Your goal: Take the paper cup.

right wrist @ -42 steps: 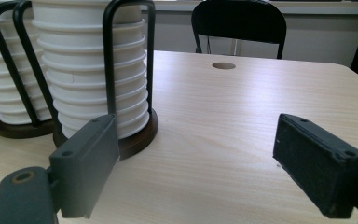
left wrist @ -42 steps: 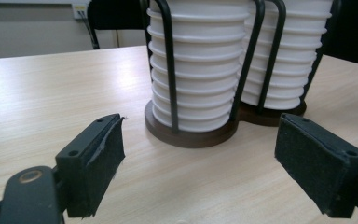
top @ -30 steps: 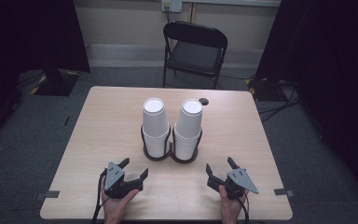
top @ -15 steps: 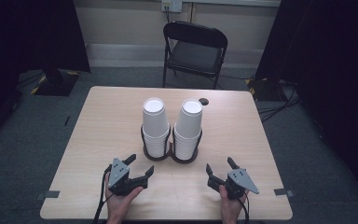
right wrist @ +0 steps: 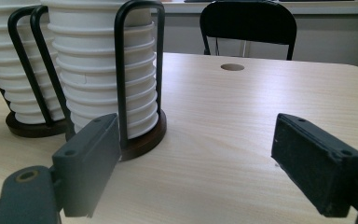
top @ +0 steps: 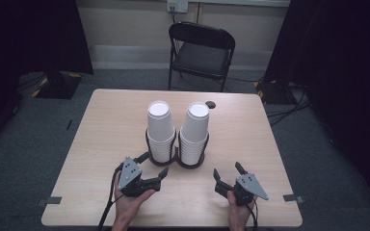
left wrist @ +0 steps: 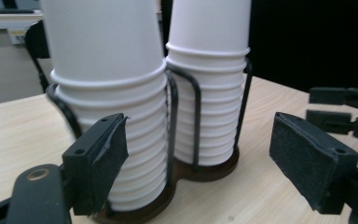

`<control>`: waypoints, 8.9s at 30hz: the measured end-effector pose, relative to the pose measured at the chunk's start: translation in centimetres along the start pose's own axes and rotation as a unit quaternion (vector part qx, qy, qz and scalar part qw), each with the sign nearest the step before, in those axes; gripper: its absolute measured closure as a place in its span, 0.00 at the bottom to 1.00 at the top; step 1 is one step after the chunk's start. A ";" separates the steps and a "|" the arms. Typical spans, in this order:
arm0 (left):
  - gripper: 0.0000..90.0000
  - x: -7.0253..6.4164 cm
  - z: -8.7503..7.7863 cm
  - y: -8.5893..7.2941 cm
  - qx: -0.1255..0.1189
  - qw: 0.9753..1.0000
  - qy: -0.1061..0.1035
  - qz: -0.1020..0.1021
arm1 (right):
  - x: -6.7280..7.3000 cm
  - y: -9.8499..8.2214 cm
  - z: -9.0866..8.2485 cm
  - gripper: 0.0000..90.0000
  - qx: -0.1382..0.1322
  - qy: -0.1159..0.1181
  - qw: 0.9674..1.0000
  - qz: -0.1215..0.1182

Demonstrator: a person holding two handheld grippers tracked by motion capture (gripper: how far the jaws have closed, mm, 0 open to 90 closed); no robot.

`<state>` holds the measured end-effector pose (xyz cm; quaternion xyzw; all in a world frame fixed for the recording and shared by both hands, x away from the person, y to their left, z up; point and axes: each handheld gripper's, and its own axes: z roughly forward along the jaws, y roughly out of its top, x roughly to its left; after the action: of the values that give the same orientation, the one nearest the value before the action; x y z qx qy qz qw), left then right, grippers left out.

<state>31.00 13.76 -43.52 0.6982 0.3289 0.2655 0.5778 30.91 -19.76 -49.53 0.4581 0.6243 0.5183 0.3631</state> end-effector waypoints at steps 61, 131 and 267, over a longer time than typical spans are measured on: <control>0.21 -2.0 6.6 9.6 -0.014 0.998 -0.049 0.022 | -0.1 0.0 -0.1 0.17 -0.005 -0.001 1.000 0.003; 0.18 -2.3 15.3 12.4 0.075 0.996 0.027 0.041 | 0.0 -0.1 -0.2 0.18 -0.007 0.004 1.000 -0.001; 0.21 -1.1 3.7 14.7 -0.088 0.993 -0.049 -0.055 | 0.0 0.0 -0.1 0.18 0.000 0.007 1.000 0.000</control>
<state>35.29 8.87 -29.83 0.6381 0.3134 0.2268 0.6657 30.87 -19.81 -49.53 0.4545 0.6269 0.5212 0.3590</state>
